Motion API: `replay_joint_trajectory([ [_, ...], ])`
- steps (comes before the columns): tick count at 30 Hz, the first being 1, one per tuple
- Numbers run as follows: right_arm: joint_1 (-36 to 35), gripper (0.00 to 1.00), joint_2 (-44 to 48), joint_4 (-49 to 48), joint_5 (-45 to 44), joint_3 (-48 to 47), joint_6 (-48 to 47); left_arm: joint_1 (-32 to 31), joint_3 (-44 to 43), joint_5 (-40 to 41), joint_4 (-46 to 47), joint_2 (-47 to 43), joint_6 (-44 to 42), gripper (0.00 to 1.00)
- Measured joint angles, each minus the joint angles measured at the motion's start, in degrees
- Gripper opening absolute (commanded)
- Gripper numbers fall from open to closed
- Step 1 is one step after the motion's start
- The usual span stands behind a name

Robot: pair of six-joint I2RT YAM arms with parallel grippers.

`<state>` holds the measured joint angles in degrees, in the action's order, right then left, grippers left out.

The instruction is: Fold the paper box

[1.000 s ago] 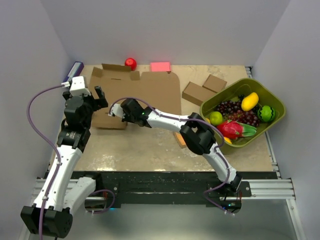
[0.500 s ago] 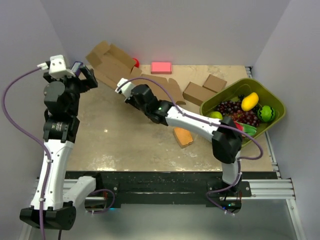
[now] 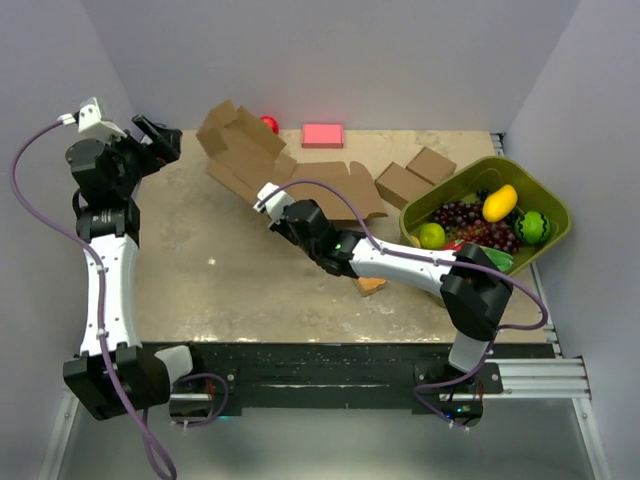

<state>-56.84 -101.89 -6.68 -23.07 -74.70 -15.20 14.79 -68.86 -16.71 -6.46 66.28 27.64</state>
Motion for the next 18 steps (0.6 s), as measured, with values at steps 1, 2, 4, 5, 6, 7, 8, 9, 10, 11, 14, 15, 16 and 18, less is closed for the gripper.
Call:
replay_joint_trajectory([
  [1, -0.11, 0.00, 0.20, -0.33, 0.00, 1.05, 0.20, 0.46, 0.81, -1.64, 1.05, 0.81, 1.20, 1.00],
  [2, -0.17, 0.00, 0.33, -0.74, 0.02, 2.10, 0.46, 0.74, 1.31, -3.17, 1.90, 1.97, 2.14, 1.00],
  [4, -0.26, 0.00, 0.70, -2.03, 0.04, 4.22, 0.98, 0.94, 1.64, -5.49, 3.30, 4.48, 3.54, 1.00],
  [5, -0.26, 0.00, 0.94, -2.49, 0.04, 5.14, 1.25, 0.94, 1.90, -6.73, 3.89, 5.92, 4.13, 1.00],
  [6, -0.26, 0.00, 1.07, -3.06, 0.04, 5.73, 1.38, 0.94, 2.10, -7.67, 4.24, 7.26, 4.39, 1.00],
  [7, -0.26, 0.00, 1.20, -3.78, 0.04, 6.23, 1.66, 0.94, 2.32, -8.33, 4.24, 8.44, 4.55, 1.00],
  [8, -0.26, 0.00, 1.36, -4.50, 0.04, 6.67, 1.99, 0.94, 2.78, -8.44, 4.22, 9.33, 4.52, 1.00],
  [9, -0.26, 0.00, 1.49, -4.81, 0.02, 6.86, 2.23, 0.94, 3.48, -8.28, 3.98, 9.81, 4.50, 1.00],
  [10, -0.24, 0.00, 1.60, -4.98, 0.02, 6.97, 2.38, 0.98, 4.31, -7.85, 3.85, 9.92, 4.50, 1.00],
  [11, -0.24, 0.00, 1.75, -5.05, 0.02, 7.15, 2.54, 1.09, 5.01, -7.45, 3.80, 9.92, 4.52, 1.00],
  [14, -0.24, 0.00, 1.90, -5.20, 0.02, 7.67, 2.62, 1.77, 7.10, -7.06, 4.20, 9.84, 4.96, 1.00],
  [15, -0.24, 0.00, 1.90, -5.22, 0.04, 7.85, 2.62, 2.01, 7.58, -7.13, 4.52, 9.84, 5.40, 1.00],
  [16, -0.24, 0.00, 1.90, -5.33, 0.02, 8.00, 2.62, 2.12, 7.87, -7.13, 4.74, 9.84, 5.88, 1.00],
  [18, -0.24, 0.00, 1.90, -5.70, 0.04, 8.35, 2.62, 2.36, 8.04, -7.19, 5.60, 9.90, 7.21, 1.00],
])
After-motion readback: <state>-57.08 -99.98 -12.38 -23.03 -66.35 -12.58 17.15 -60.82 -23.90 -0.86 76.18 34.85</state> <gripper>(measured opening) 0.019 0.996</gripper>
